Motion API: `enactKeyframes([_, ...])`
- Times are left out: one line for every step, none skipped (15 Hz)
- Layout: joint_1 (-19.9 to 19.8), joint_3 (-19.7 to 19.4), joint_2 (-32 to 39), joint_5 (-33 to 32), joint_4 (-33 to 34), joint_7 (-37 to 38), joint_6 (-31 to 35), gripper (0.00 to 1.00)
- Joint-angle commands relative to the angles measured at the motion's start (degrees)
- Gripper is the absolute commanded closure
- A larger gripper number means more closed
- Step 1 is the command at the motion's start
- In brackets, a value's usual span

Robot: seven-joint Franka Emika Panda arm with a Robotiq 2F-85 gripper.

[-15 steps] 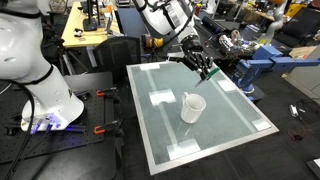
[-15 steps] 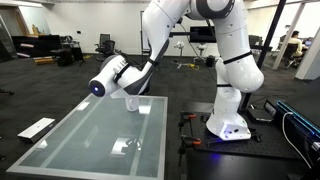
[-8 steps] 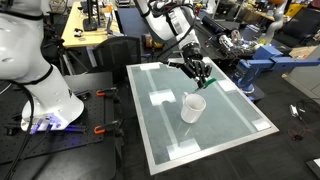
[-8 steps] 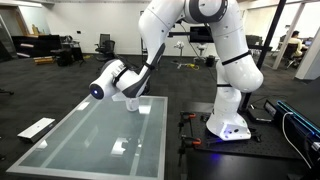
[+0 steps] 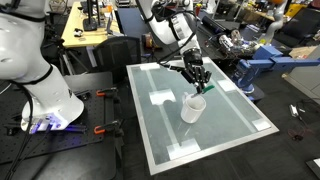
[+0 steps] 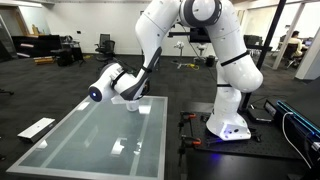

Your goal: Put the pen in the white mug

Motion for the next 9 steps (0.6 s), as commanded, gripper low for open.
enactKeyframes([-0.6,-0.2,1.7,0.9,2.0,-0.4,1.8,0.96])
enactKeyframes([-0.7,-0.3,2.1,0.8,2.3,-0.6,2.0,0.96])
enactKeyframes([-0.8,-0.3,2.6,0.8,2.5,-0.6,2.3,0.96])
enactKeyframes([-0.8,-0.3,2.9,0.7,2.8,-0.6,2.5,0.96])
enactKeyframes([-0.7,-0.4,3.3,0.7,3.0,-0.6,2.7,0.96])
enactKeyframes([-0.7,-0.5,3.6,0.5,3.1,-0.3,3.0,0.96])
enactKeyframes([-0.6,-0.6,3.9,0.3,3.4,-0.1,3.0,0.96])
enactKeyframes([-0.6,-0.7,4.2,0.4,3.7,0.1,3.1,0.96])
enactKeyframes([-0.6,-0.8,4.5,0.3,4.0,0.1,3.1,0.96])
